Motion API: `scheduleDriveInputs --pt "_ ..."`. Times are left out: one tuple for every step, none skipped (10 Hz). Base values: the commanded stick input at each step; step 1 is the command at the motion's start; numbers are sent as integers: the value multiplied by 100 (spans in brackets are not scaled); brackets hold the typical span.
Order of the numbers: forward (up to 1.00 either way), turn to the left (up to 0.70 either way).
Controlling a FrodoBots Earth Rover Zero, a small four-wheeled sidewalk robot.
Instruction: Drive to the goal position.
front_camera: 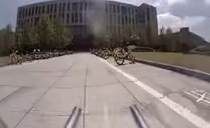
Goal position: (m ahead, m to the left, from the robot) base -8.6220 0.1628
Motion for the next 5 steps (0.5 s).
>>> scheduleDriveInputs --pt "70 3" --pt "70 3" --pt "70 3" --pt "70 3" --pt "70 3"
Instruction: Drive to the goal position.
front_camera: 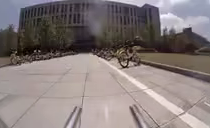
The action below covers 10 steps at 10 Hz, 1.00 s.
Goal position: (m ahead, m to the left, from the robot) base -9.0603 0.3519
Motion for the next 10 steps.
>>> scheduleDriveInputs --pt "70 3" --pt "70 3" --pt "70 3" --pt "70 3" --pt "70 3" --pt "70 3" --pt "70 3" --pt "70 3" --pt "70 3" --pt "70 3"
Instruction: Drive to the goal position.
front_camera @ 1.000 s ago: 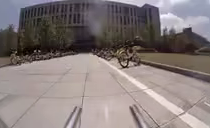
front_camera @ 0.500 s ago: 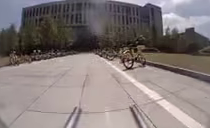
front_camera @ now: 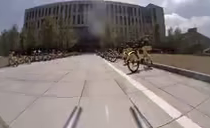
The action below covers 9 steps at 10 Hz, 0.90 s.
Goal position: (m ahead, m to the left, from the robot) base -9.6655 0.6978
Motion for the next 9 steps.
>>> scheduleDriveInputs --pt "70 3" --pt "70 3" --pt "70 3" --pt "70 3" --pt "70 3" --pt "70 3" --pt "70 3" --pt "70 3" --pt "70 3"
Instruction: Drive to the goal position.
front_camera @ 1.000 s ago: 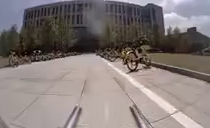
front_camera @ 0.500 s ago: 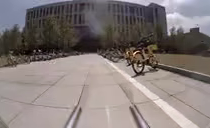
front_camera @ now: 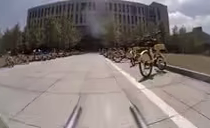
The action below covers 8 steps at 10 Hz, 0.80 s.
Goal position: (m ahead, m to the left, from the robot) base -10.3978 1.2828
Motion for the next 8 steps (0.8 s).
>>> scheduleDriveInputs --pt "70 3" --pt "70 3" --pt "70 3" --pt "70 3" --pt "70 3" --pt "70 3" --pt "70 3" --pt "70 3"
